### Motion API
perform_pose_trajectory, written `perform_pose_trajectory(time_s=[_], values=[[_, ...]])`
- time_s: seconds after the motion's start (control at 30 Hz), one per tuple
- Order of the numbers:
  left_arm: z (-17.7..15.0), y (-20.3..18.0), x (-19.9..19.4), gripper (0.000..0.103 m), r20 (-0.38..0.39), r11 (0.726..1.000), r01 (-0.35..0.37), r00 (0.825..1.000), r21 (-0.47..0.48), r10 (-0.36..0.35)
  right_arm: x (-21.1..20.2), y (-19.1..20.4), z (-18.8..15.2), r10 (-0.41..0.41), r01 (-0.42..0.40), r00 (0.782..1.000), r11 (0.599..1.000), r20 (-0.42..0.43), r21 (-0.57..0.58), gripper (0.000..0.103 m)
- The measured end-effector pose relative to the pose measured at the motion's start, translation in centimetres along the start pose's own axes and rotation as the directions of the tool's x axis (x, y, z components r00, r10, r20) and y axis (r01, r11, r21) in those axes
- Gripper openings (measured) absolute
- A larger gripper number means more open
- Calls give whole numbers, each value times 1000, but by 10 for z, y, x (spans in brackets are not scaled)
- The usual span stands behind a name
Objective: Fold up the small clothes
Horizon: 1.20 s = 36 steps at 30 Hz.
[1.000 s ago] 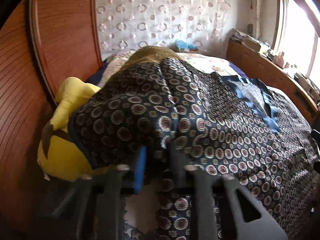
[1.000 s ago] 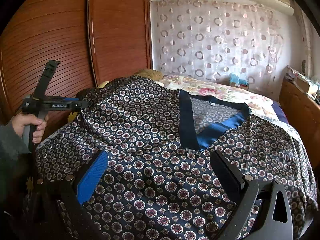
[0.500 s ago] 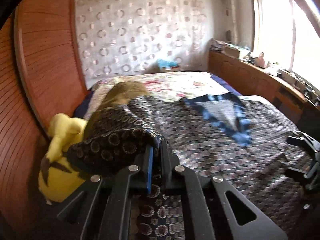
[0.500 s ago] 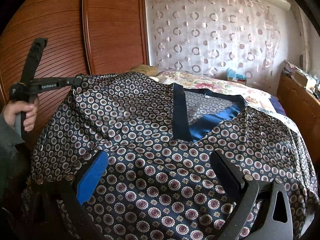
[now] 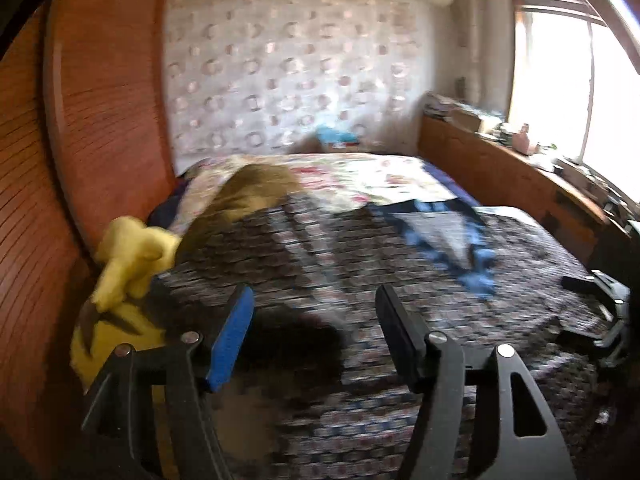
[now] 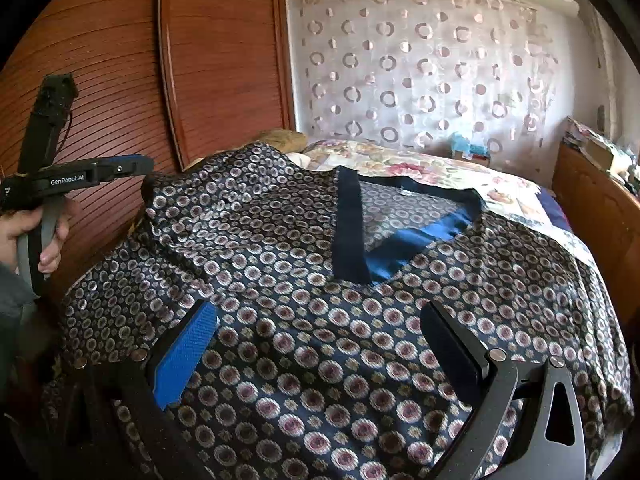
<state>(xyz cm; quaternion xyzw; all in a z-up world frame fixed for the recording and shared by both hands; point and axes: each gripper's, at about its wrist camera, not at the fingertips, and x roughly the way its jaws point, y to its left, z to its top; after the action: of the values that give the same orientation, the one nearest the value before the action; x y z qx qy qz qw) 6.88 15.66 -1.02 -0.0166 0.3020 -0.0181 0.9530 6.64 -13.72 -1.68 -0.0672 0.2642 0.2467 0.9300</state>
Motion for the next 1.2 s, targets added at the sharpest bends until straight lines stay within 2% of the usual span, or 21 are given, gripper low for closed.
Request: perform_pose_trajectory(time_s=[0.1, 0.17, 0.4, 0.6, 0.67, 0.73, 0.8, 0.83, 0.87, 0.9, 1.03, 1.2], values=[[-4, 28, 16, 66, -38, 997, -62, 997, -35, 60, 6, 8, 10, 25, -25, 1000, 1000, 2, -18, 102], [-7, 38, 26, 66, -66, 995, -80, 995, -54, 76, 12, 13, 19, 41, -41, 999, 999, 5, -32, 102], [-14, 55, 55, 67, -121, 991, -55, 992, -119, 40, 25, 20, 40, 92, -92, 996, 995, 7, -33, 102], [-10, 59, 78, 67, -145, 986, -10, 989, -167, -15, 26, 21, 37, 100, -100, 995, 994, 1, -34, 102], [-8, 58, 83, 67, -146, 986, -15, 989, -168, -10, 27, 20, 35, 100, -100, 995, 994, -6, -31, 102], [-8, 56, 86, 59, -147, 988, -19, 989, -156, -5, 29, 19, 34, 98, -98, 995, 995, -11, -26, 102], [-9, 54, 88, 32, -155, 990, -18, 988, -143, -5, 31, 17, 33, 92, -93, 996, 995, -14, -21, 102], [-9, 53, 88, 26, -156, 991, -31, 988, -130, 10, 32, 16, 32, 90, -90, 996, 996, -14, -18, 102], [-9, 52, 86, 12, -154, 992, -43, 988, -116, 25, 32, 14, 31, 87, -87, 996, 996, -14, -15, 102], [-8, 49, 83, 8, -146, 993, -50, 989, -103, 34, 32, 12, 30, 81, -81, 997, 997, -14, -10, 102], [3, 34, 57, 6, -64, 993, -111, 992, -30, 109, 31, 7, 28, 67, -67, 998, 998, -10, -2, 102], [29, 12, 29, 5, 30, 996, -87, 996, 11, 86, 26, -2, 26, 53, -53, 999, 998, 3, 20, 102]])
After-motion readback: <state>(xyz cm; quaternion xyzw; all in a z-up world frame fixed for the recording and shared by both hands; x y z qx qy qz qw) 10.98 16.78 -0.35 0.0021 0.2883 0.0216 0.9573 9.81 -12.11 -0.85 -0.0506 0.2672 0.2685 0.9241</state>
